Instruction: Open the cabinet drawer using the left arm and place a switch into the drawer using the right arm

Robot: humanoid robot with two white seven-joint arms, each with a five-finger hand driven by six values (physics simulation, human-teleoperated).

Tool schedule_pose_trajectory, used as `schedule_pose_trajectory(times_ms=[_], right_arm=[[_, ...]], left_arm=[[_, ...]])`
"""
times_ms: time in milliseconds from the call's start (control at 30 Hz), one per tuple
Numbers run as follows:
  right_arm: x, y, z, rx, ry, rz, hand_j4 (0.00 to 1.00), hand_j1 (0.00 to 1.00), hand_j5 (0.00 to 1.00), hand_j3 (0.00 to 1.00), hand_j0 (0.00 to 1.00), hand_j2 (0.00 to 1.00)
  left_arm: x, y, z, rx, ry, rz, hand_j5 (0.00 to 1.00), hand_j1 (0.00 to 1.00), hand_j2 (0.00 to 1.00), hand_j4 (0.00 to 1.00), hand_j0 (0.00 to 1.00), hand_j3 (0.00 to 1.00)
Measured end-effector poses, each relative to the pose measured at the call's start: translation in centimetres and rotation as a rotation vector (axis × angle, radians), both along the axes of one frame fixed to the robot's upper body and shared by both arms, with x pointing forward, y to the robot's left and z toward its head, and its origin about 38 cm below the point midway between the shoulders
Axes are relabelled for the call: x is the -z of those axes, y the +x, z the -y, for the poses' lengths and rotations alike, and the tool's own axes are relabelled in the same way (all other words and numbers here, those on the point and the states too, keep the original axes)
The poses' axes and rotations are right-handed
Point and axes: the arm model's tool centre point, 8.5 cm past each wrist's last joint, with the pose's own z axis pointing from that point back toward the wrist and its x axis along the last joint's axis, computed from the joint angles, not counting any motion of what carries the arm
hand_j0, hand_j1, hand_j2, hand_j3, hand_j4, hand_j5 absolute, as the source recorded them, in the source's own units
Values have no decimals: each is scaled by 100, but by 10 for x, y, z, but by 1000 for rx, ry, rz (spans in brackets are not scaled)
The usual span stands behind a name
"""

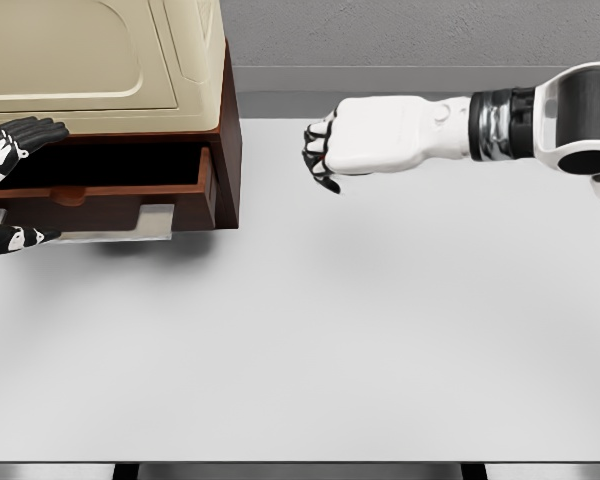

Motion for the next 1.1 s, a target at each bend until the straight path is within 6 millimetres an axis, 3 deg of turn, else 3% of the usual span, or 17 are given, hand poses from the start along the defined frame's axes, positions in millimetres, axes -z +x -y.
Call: schedule_pose_trajectory(times_ms=[200, 400, 800, 1100], right_arm=[[-15, -8, -36, -91, -3, 38, 34, 34, 34, 34, 34, 34], [-12, -23, -63, -176, -16, 42, 35, 35, 35, 35, 35, 35], [-51, -46, -84, -294, 45, 51, 36, 36, 36, 36, 36, 36], [-65, -44, -107, -323, 69, 64, 36, 36, 36, 36, 36, 36]], left_arm=[[0, 0, 0, 0, -1, 0, 100, 100, 100, 100, 100, 100], [0, 0, 0, 0, -1, 0, 100, 100, 100, 100, 100, 100], [0, 0, 0, 0, -1, 0, 100, 100, 100, 100, 100, 100], [-1, 0, 0, 0, -1, 2, 100, 100, 100, 100, 100, 100]])
